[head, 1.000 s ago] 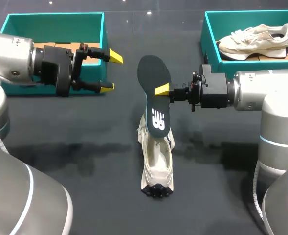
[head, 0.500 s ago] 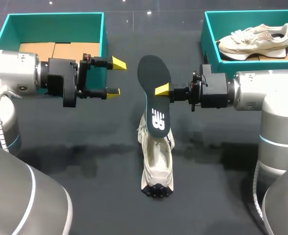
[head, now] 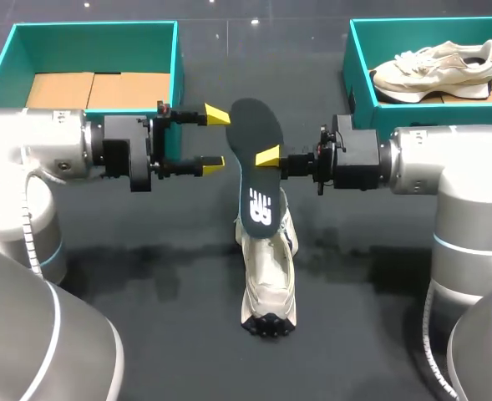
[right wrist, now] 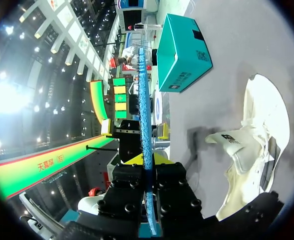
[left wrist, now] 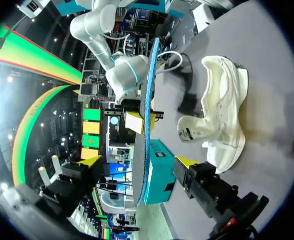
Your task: Take the shoe out of the shoebox, open the shoe tongue, remove and reinsert the insole, then place the shoe into the shoebox
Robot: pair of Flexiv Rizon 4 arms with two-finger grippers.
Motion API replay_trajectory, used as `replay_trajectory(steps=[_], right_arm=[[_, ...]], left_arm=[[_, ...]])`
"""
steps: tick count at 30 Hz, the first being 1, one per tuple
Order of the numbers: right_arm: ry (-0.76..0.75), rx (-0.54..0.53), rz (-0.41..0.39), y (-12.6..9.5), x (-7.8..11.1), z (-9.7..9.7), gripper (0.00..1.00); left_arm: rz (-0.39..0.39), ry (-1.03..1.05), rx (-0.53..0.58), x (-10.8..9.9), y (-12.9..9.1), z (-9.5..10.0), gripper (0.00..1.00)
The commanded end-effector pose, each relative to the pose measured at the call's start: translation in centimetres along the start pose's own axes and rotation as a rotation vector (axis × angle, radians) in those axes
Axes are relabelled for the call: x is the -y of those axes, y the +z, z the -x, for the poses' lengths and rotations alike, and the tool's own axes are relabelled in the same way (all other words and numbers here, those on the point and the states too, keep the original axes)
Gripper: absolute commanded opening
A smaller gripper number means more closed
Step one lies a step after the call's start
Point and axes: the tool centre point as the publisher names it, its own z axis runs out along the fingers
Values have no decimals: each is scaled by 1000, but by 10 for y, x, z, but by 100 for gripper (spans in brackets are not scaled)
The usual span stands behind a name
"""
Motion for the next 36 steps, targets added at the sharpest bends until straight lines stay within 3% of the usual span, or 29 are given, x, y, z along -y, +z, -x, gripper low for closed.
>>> replay_trajectory(steps=[1, 3, 6, 9, 18, 36], right_arm=[[2, -3, 11, 6, 4, 2, 0], [5, -6, 13, 7, 5, 2, 0], [6, -10, 12, 9, 6, 3, 0], [6, -17, 9, 11, 6, 3, 0], [7, -31, -8, 20, 5, 5, 0], [3, -48, 9, 23, 4, 5, 0]], left_arm=[[-2, 3, 8, -1, 10, -3, 83], [-6, 4, 10, 0, 11, -4, 69], [-1, 10, 6, 1, 14, -5, 67], [5, 26, -4, 2, 16, -7, 50], [11, 43, 21, 2, 20, -11, 47], [33, 63, 26, 3, 31, -14, 24]])
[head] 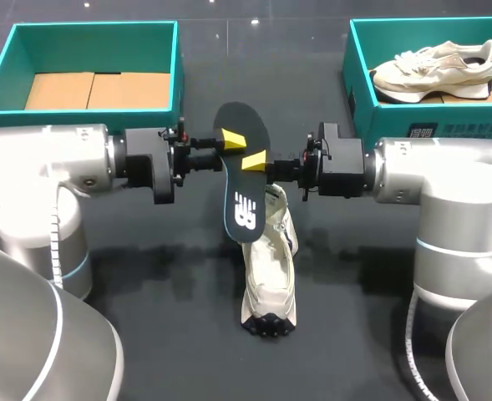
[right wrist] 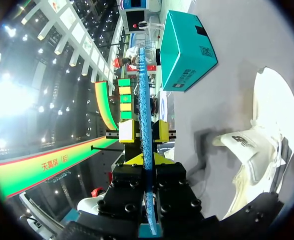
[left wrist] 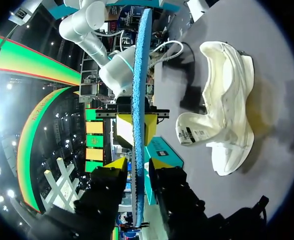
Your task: Take the shoe out of the shoebox, open the shoe tongue, remove and reinsert the insole, then place the shoe into the shoebox
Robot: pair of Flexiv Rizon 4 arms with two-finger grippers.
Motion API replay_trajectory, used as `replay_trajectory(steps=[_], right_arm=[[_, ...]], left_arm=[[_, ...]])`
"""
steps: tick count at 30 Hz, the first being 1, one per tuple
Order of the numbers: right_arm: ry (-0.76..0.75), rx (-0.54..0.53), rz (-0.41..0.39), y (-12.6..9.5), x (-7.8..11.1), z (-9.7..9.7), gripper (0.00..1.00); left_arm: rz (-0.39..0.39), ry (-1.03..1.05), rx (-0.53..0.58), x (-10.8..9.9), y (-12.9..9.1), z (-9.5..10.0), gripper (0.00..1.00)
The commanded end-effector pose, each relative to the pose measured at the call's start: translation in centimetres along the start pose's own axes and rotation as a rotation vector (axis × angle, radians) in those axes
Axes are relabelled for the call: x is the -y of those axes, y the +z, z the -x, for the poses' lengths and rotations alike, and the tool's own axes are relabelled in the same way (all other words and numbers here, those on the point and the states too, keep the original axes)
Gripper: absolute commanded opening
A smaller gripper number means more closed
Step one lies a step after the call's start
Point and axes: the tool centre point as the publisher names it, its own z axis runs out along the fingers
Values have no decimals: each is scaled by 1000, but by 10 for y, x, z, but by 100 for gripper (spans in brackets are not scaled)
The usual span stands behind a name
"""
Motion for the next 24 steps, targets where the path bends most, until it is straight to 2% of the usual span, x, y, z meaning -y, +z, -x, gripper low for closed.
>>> replay_trajectory(steps=[1, 16, 20, 24], right_arm=[[0, -1, 5, 3, 1, 1, 0], [3, -4, 6, 1, -3, 2, 0], [4, -3, 5, 1, -4, 2, 0], [7, -5, 6, 1, -4, 3, 0]], left_arm=[[2, 3, -2, 0, 5, -1, 22], [-20, 6, -3, 0, 9, -2, 15], [-26, 5, -2, 0, 9, -3, 0], [-30, 5, 1, 1, 10, -4, 0]])
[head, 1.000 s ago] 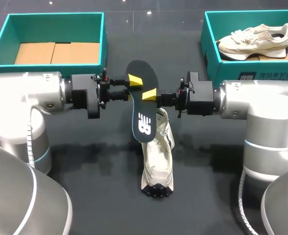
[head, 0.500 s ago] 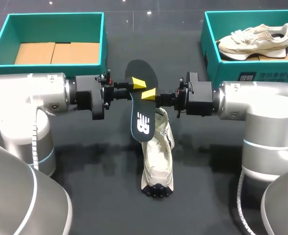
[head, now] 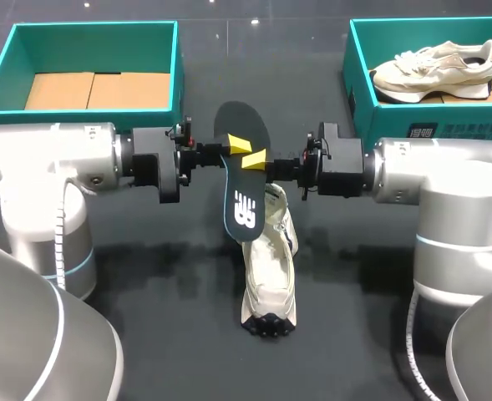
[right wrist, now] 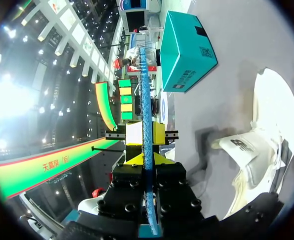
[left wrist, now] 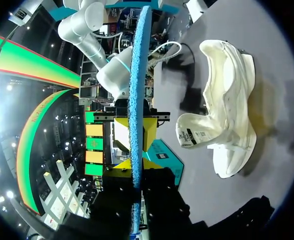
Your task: Take the shoe out of the shoebox, open the shoe tongue, remove and reinsert the insole, then place the shoe into the shoebox
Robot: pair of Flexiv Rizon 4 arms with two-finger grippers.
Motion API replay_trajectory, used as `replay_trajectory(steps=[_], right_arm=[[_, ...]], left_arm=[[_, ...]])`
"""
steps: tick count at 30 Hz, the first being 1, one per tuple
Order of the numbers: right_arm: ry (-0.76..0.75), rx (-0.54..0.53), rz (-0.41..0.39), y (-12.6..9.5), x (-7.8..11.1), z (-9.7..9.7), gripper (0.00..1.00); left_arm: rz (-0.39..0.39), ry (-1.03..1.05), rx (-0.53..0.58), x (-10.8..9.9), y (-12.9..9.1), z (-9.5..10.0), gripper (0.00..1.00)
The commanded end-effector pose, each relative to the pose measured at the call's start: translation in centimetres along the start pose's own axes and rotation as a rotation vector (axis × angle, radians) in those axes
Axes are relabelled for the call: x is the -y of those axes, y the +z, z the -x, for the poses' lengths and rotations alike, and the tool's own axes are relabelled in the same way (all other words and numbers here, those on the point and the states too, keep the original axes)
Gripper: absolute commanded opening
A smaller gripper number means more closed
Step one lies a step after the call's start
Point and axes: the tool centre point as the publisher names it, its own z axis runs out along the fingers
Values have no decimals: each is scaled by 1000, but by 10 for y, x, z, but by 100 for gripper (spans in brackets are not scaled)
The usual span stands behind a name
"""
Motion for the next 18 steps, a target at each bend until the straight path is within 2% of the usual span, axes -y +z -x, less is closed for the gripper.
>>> replay_trajectory(steps=[1, 2, 3, 4, 5, 6, 10, 18], right_arm=[[2, 0, 1, 1, 0, 1, 0], [3, -2, 2, 1, 0, 1, 0], [5, -4, 2, 0, 0, 2, 10], [6, -5, 3, 0, 0, 2, 38], [7, -5, 3, 0, 0, 2, 83], [8, -6, 3, -1, 0, 2, 100], [7, -4, 7, -7, -2, 3, 100], [-73, 23, -20, -40, -12, 3, 100]], left_arm=[[-3, 3, 3, 0, 1, -1, 0], [-3, 4, 4, 0, 1, -1, 0], [-3, 4, 5, 1, 1, -1, 0], [-2, 5, 6, 1, 1, 0, 0], [-2, 4, 8, 1, 0, 0, 0], [-1, 4, 9, 1, 0, 0, 0], [-1, -1, 9, 4, -4, 2, 0], [2, -24, 11, 13, -24, 8, 0]])
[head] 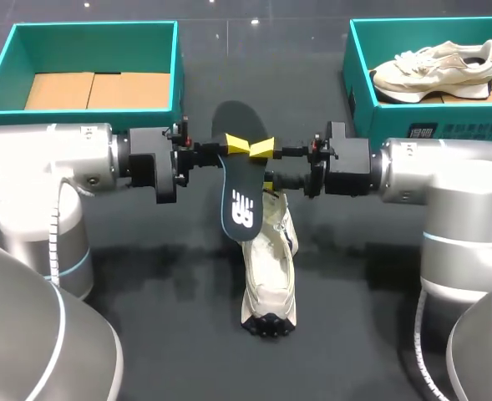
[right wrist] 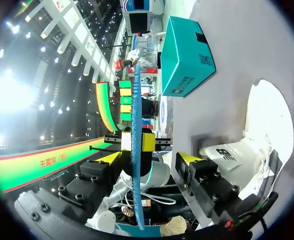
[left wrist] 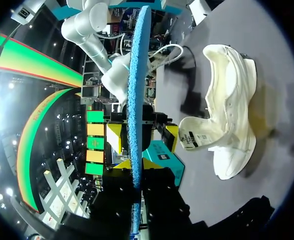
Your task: Take the shoe out of the shoebox, open the shoe tongue, remove and reinsert the insole, then place the shoe into the shoebox
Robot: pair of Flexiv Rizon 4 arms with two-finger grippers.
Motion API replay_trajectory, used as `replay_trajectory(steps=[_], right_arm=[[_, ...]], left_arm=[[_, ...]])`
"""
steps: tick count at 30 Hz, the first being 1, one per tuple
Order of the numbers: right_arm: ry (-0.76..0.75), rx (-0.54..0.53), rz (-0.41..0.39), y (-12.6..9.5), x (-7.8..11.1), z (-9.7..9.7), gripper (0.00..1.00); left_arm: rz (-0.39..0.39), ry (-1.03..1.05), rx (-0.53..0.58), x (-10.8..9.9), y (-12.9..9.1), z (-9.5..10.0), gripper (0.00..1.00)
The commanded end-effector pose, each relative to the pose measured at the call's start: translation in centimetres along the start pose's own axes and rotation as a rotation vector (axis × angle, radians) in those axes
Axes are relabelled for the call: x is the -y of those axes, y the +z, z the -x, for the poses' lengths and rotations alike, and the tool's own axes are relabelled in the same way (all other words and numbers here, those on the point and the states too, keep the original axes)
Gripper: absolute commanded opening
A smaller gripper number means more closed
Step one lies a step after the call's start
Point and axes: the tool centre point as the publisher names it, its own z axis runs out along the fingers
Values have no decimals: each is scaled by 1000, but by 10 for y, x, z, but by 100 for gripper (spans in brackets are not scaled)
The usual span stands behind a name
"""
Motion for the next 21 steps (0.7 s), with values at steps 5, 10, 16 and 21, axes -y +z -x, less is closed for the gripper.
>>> replay_trajectory(steps=[5, 10, 16, 21], right_arm=[[-25, 48, -75, -34, -5, 2, 100], [-25, 48, -75, -34, -5, 2, 100], [-128, 20, -108, -40, -5, 2, 100], [-307, 53, -175, -59, -2, 4, 100]], left_arm=[[25, 0, -6, 17, -32, 6, 0], [43, 10, -18, 29, -42, 6, 0], [26, -13, -44, 47, -47, 5, 0], [-24, -63, -30, 58, -57, 10, 0]])
